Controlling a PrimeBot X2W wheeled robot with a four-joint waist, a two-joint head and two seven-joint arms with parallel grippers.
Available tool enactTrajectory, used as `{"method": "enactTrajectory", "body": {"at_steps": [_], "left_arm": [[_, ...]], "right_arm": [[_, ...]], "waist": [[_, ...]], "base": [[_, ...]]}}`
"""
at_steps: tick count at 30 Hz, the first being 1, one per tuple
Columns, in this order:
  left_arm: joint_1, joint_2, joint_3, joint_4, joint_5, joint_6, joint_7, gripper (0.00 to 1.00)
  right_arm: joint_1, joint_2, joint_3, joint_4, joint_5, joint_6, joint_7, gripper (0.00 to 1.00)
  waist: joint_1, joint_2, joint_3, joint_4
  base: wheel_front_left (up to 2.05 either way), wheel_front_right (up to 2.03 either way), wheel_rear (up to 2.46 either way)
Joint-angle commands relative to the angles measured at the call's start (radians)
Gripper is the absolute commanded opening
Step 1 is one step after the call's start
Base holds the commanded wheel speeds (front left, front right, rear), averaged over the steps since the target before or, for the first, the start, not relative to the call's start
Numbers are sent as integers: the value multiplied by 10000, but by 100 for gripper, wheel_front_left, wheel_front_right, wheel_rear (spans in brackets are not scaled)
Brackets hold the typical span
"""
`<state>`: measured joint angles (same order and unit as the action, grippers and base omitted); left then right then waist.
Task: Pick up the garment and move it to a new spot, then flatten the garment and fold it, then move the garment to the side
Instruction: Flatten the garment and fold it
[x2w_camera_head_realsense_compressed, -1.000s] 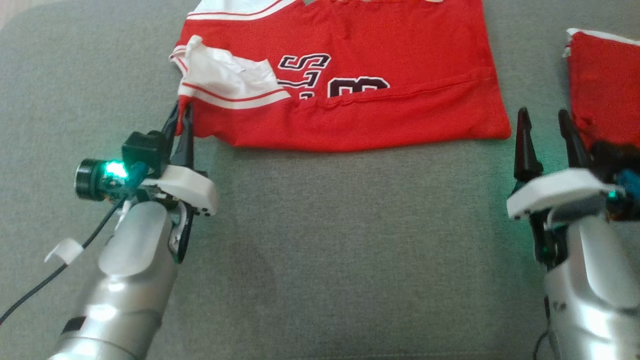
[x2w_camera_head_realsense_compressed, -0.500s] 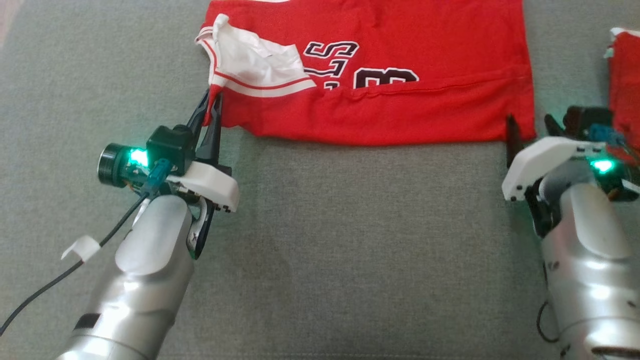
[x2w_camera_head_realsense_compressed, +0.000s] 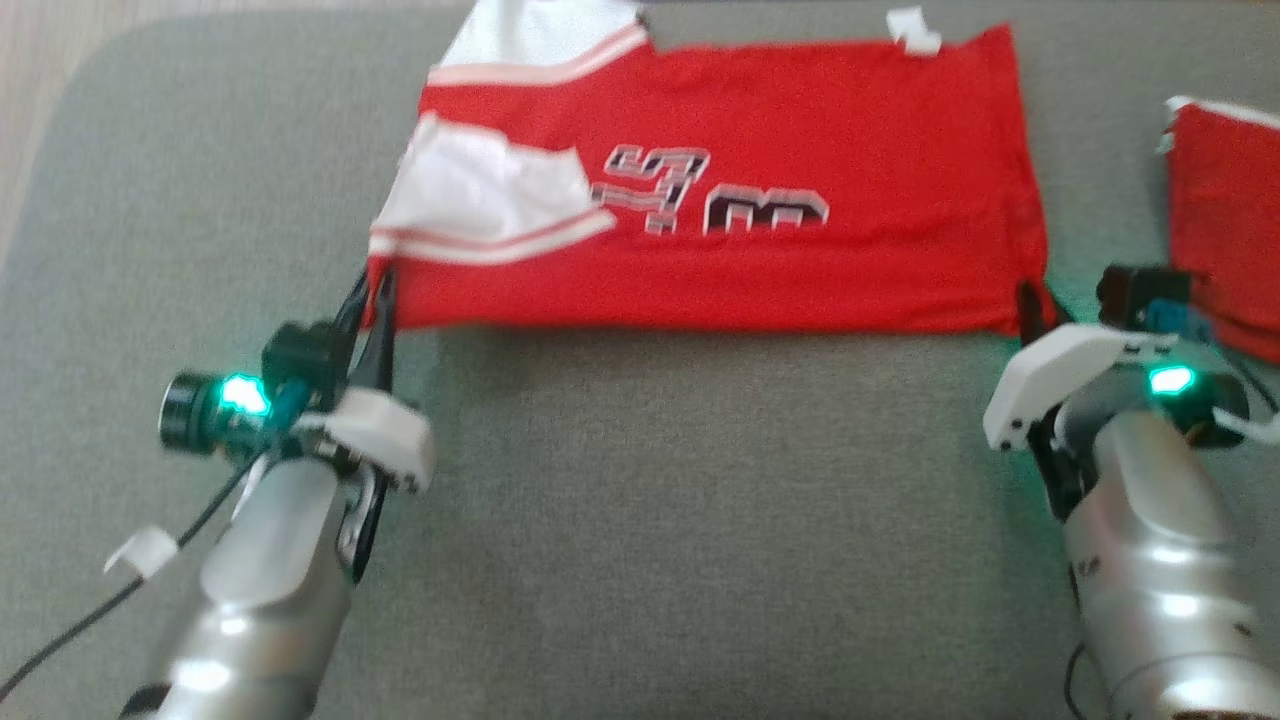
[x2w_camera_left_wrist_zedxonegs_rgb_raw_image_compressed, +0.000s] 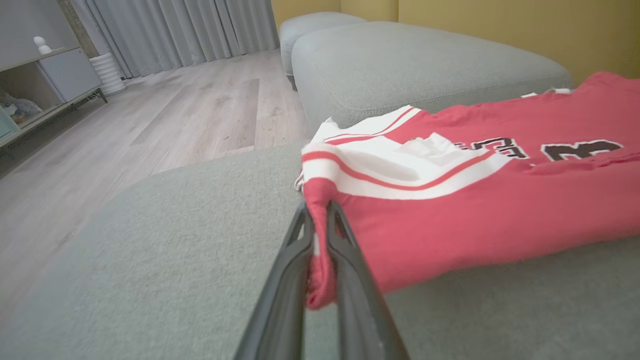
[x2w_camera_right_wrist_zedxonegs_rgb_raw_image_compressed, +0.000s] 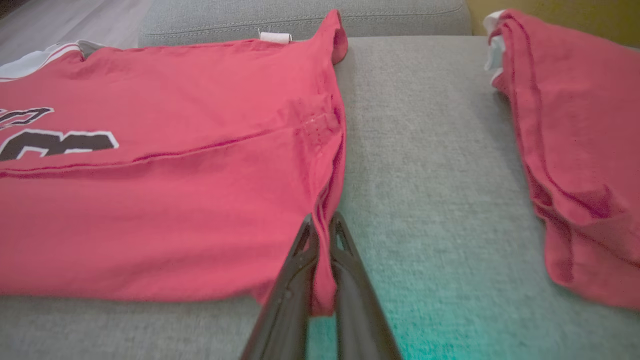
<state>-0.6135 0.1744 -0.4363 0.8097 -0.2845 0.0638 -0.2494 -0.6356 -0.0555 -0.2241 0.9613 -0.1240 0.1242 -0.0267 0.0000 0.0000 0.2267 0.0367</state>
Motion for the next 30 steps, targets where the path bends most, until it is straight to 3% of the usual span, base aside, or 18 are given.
{"method": "enactTrajectory", "body": {"at_steps": [1, 5, 14, 21, 30], "left_arm": [[-30, 456, 363, -137, -54, 117, -99, 0], [428, 625, 247, 114, -69, 77, 86, 0], [1779, 1010, -76, 134, -243, -269, 943, 0], [3014, 1459, -417, -950, -345, -511, 2036, 0], [3979, 1834, -560, -3097, -492, -199, 3259, 0]], "right_arm": [[49, 53, 263, -202, 140, 65, -134, 0], [411, 53, 497, -244, 451, 65, -4, 0], [1983, 53, 986, -1232, 1207, 65, 1622, 0], [3728, -14, 1175, -3544, 1944, 65, 3202, 0], [5429, 37, 892, -6455, 2449, 65, 4361, 0]], "waist": [[0, 0, -343, -169], [0, 0, -878, -254], [0, 0, -1907, -342], [0, 0, -2437, -372], [0, 0, -2361, -400]], "base": [[0, 0, 0], [0, 0, 0], [0, 0, 0], [0, 0, 0], [0, 0, 0]]}}
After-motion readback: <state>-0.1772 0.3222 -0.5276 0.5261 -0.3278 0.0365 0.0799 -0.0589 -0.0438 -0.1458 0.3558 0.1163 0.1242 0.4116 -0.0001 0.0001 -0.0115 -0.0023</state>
